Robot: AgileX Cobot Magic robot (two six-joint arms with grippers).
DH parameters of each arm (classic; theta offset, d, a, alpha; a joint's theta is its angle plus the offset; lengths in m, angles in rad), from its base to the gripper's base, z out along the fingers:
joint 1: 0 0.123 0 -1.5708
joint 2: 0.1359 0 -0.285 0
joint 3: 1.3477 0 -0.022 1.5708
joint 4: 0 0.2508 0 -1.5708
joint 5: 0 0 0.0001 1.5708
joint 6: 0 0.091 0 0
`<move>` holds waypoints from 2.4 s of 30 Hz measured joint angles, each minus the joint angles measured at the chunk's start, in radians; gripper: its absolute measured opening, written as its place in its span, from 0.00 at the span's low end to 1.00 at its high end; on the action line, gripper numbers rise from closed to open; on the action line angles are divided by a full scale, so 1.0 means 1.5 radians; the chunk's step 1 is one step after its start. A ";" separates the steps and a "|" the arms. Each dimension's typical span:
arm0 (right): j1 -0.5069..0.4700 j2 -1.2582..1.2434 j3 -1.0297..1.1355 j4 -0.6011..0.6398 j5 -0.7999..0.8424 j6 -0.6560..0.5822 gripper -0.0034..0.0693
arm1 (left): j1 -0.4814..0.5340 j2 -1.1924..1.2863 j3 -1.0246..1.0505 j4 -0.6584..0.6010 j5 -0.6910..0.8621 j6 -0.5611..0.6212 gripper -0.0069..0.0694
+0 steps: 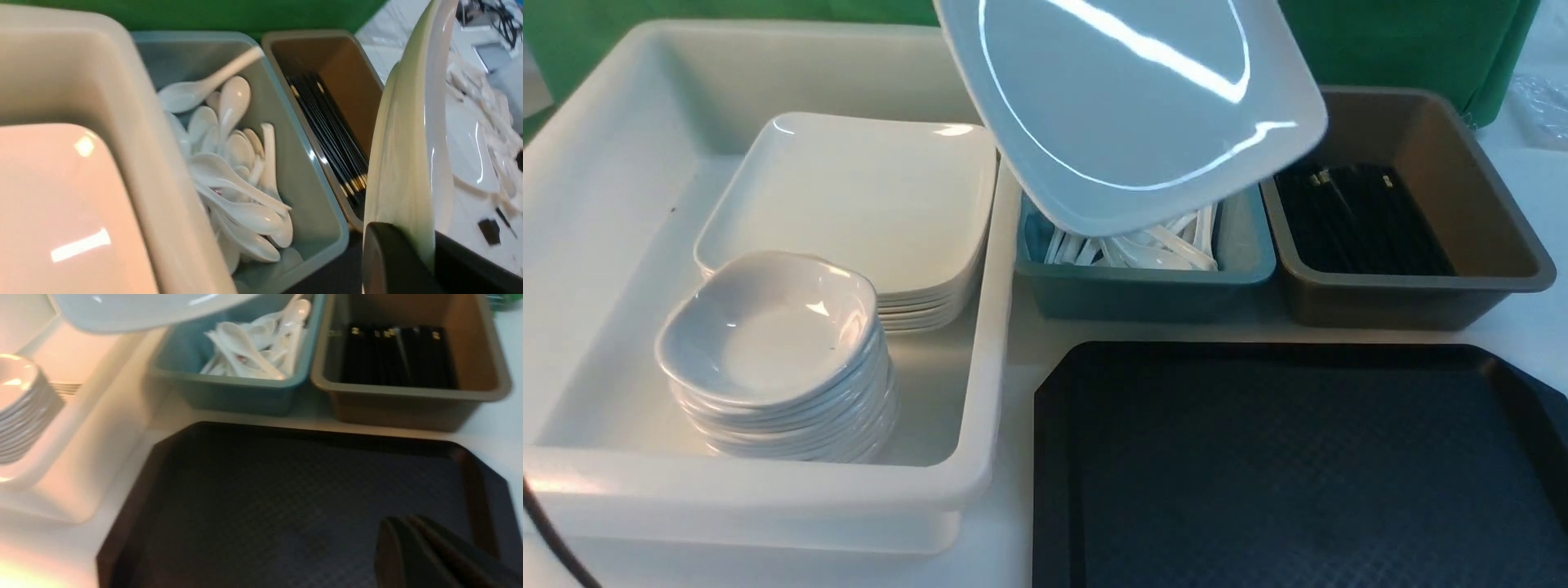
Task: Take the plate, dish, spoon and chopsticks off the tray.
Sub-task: Use the left arm to put the plate into the large storage box on the left
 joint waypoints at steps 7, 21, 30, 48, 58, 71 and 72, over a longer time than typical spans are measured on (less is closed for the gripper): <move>0.000 0.120 -0.004 0.144 -0.004 -0.142 0.07 | 0.133 -0.003 0.000 -0.028 -0.003 0.007 0.13; 0.000 0.317 -0.121 0.180 -0.002 -0.221 0.08 | 0.275 -0.015 0.035 -0.038 -0.041 0.010 0.13; 0.000 0.325 -0.122 0.193 -0.016 -0.238 0.08 | 0.279 -0.075 0.291 -0.188 -0.210 0.114 0.13; 0.000 0.325 -0.122 0.195 -0.036 -0.239 0.08 | 0.262 -0.119 0.638 -0.369 -0.435 0.292 0.13; 0.000 0.325 -0.122 0.195 -0.036 -0.239 0.08 | 0.192 -0.114 0.657 -0.374 -0.499 0.292 0.13; 0.000 0.325 -0.122 0.195 -0.035 -0.239 0.08 | 0.189 -0.112 0.659 -0.254 -0.506 0.216 0.13; 0.000 0.325 -0.122 0.195 -0.034 -0.239 0.08 | 0.189 -0.112 0.659 -0.243 -0.503 0.211 0.13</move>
